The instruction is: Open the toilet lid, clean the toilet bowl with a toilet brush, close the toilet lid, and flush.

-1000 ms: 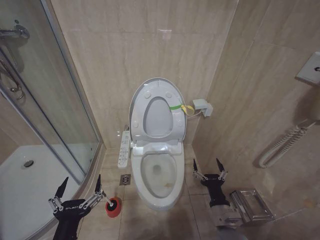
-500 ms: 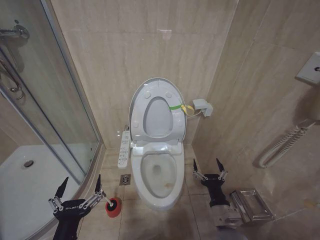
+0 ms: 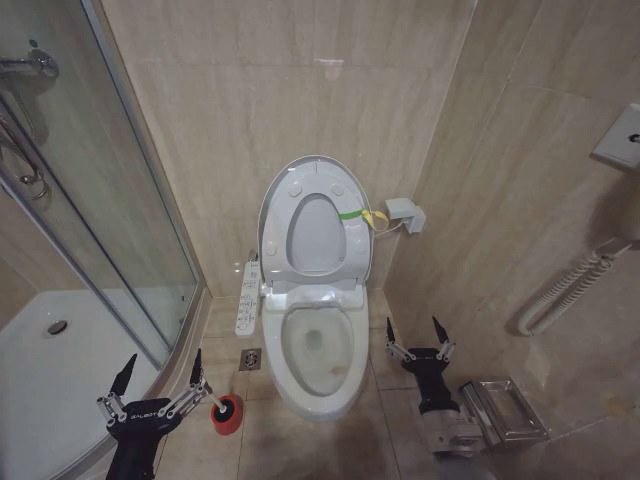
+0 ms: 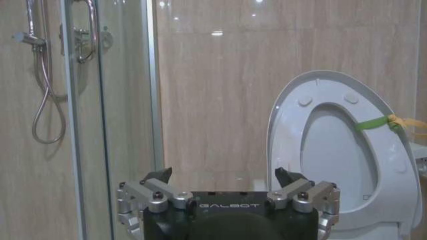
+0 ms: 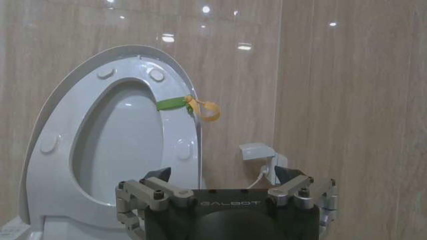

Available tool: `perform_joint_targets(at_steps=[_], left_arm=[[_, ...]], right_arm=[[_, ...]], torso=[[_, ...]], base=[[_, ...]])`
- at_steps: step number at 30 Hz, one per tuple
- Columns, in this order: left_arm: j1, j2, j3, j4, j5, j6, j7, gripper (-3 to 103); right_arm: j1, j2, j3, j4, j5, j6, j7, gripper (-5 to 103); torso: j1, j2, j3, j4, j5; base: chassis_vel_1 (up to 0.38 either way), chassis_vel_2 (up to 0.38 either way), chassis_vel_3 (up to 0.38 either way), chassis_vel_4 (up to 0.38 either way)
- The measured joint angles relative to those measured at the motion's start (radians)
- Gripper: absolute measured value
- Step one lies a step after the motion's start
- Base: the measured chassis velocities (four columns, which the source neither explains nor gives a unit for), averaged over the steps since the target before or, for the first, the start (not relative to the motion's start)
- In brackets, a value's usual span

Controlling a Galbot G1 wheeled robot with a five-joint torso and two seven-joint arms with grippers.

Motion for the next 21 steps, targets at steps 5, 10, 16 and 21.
perform_joint_targets(at_steps=[5, 10, 16, 21], left_arm=[[0.000, 0.000, 0.000, 0.000, 0.000, 0.000, 0.000, 100], [0.000, 0.000, 0.000, 0.000, 0.000, 0.000, 0.000, 100], [0.000, 0.000, 0.000, 0.000, 0.000, 0.000, 0.000, 100], [0.000, 0.000, 0.000, 0.000, 0.000, 0.000, 0.000, 100]], right_arm=[[0.000, 0.000, 0.000, 0.000, 0.000, 0.000, 0.000, 100], [0.000, 0.000, 0.000, 0.000, 0.000, 0.000, 0.000, 100], [0.000, 0.000, 0.000, 0.000, 0.000, 0.000, 0.000, 100], [0.000, 0.000, 0.000, 0.000, 0.000, 0.000, 0.000, 100]], torso=[[0.000, 0.000, 0.000, 0.0000, 0.0000], [0.000, 0.000, 0.000, 0.0000, 0.0000], [0.000, 0.000, 0.000, 0.0000, 0.0000], [0.000, 0.000, 0.000, 0.0000, 0.0000]], base=[[0.000, 0.000, 0.000, 0.000], [0.000, 0.000, 0.000, 0.000], [0.000, 0.000, 0.000, 0.000], [0.000, 0.000, 0.000, 0.000]])
